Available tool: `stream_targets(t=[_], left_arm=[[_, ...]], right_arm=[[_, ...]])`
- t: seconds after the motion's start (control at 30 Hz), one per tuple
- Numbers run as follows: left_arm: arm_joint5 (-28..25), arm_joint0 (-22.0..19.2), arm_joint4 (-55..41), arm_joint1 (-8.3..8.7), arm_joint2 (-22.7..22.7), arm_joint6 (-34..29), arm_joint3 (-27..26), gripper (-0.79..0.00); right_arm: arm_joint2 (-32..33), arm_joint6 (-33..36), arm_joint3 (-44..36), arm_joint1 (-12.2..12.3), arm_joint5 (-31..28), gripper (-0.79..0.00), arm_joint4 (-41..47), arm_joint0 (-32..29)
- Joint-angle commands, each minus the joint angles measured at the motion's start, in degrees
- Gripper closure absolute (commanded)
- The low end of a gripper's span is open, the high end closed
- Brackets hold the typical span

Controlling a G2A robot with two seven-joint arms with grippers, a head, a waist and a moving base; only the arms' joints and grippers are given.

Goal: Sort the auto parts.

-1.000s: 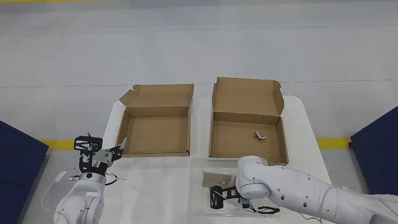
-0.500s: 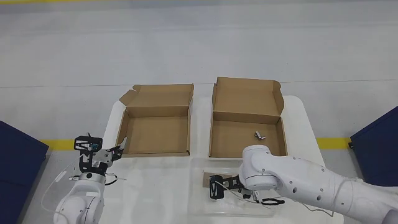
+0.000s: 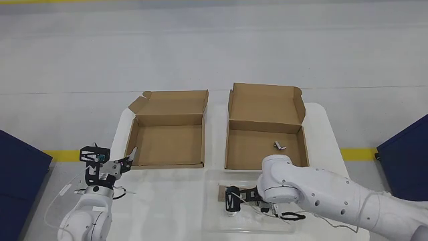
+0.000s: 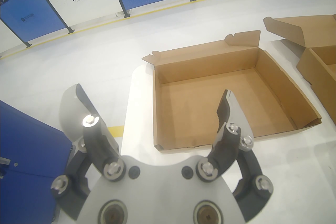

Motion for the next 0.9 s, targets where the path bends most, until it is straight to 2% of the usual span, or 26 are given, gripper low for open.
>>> stream_targets(t=[0.0, 0.2, 0.33, 0.77, 0.87], left_arm=[[0.0, 0.0, 0.0, 0.0, 0.0, 0.0, 0.0, -0.785], [0.0, 0.0, 0.0, 0.0, 0.0, 0.0, 0.0, -0.785], [0.0, 0.0, 0.0, 0.0, 0.0, 0.0, 0.0, -0.785], [0.0, 0.0, 0.0, 0.0, 0.0, 0.0, 0.0, -0.785], [0.0, 0.0, 0.0, 0.0, 0.0, 0.0, 0.0, -0.785]], right_arm=[[2.1, -1.75, 1.62, 0.95, -1.36, 0.0, 3.25, -0.13], [9.87, -6.9, 6.92, 5.6, -9.87, 0.0, 18.18, -2.85], [12.39, -9.17, 7.69, 8.25, -12.92, 0.0, 25.57, -4.91], [12.39, -9.17, 7.69, 8.25, -12.92, 0.0, 25.57, -4.91], [13.66, -12.34, 9.72, 8.62, -13.98, 0.0, 28.0, -6.02]])
